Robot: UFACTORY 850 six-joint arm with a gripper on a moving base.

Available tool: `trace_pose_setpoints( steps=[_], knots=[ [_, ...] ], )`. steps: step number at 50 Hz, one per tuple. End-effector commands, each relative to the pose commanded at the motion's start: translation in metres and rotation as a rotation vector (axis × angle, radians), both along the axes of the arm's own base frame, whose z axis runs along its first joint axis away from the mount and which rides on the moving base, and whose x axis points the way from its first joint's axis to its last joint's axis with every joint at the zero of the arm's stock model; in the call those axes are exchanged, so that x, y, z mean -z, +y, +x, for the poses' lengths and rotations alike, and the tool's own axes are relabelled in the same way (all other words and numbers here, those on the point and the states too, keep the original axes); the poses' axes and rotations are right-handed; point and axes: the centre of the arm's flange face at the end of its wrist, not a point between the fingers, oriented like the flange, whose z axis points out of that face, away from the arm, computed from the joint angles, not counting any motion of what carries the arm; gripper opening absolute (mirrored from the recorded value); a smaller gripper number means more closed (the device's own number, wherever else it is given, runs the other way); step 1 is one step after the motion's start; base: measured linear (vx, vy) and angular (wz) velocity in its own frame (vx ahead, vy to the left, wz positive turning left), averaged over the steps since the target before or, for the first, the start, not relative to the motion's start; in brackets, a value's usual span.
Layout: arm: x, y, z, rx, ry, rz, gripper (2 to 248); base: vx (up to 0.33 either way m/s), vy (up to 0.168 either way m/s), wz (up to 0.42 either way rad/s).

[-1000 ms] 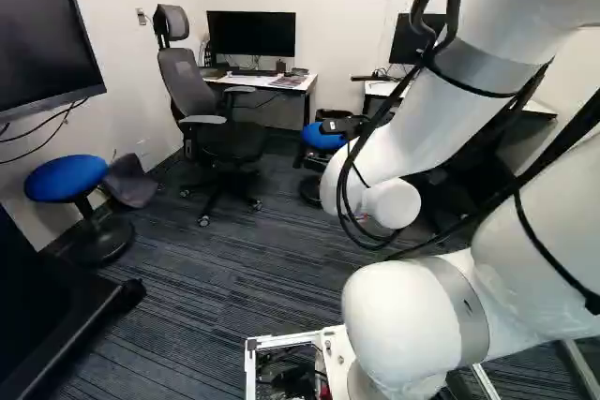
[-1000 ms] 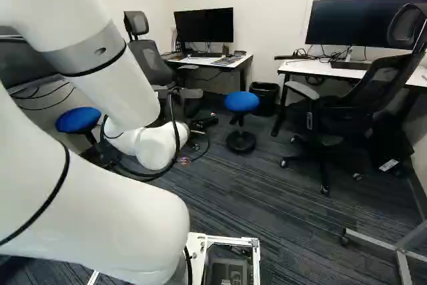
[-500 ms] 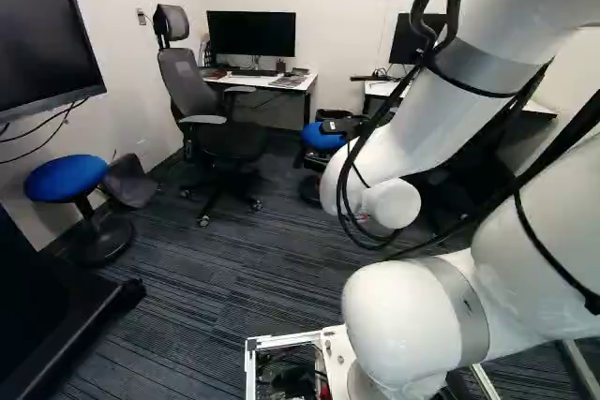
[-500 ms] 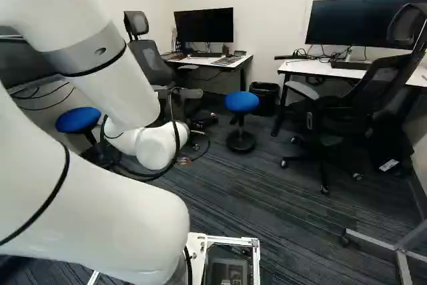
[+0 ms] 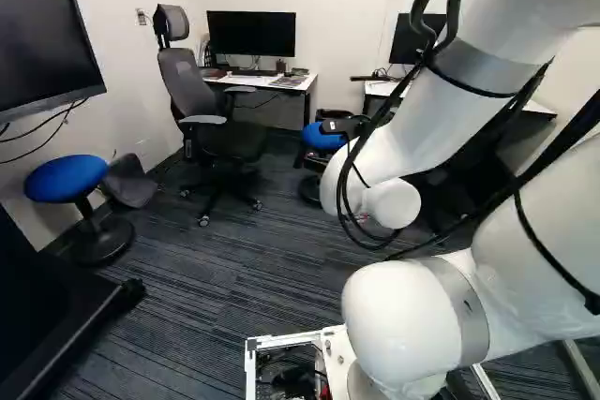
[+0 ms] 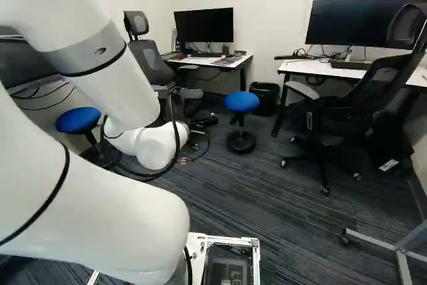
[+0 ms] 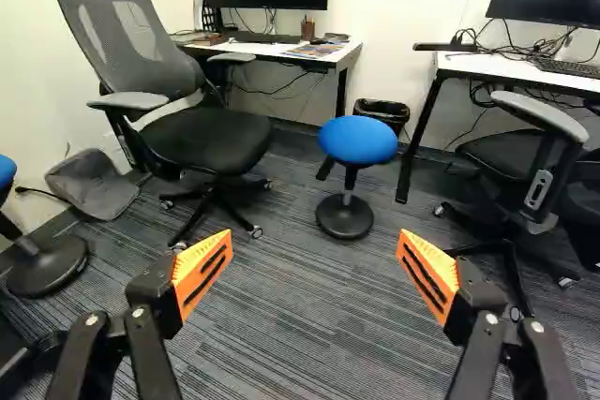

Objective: Open the door and move inside

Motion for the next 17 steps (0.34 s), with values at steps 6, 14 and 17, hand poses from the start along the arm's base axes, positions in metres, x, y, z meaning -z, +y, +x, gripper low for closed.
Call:
trace_pose_setpoints(
  steps=[6, 14, 17],
  knots=[
    [0.0, 0.0, 0.0, 0.0, 0.0, 0.0, 247, 0.0, 0.0, 0.0],
    [0.0, 0.0, 0.0, 0.0, 0.0, 0.0, 247, 0.0, 0.0, 0.0],
    [0.0, 0.0, 0.0, 0.0, 0.0, 0.0, 247, 0.0, 0.0, 0.0]
  ],
)
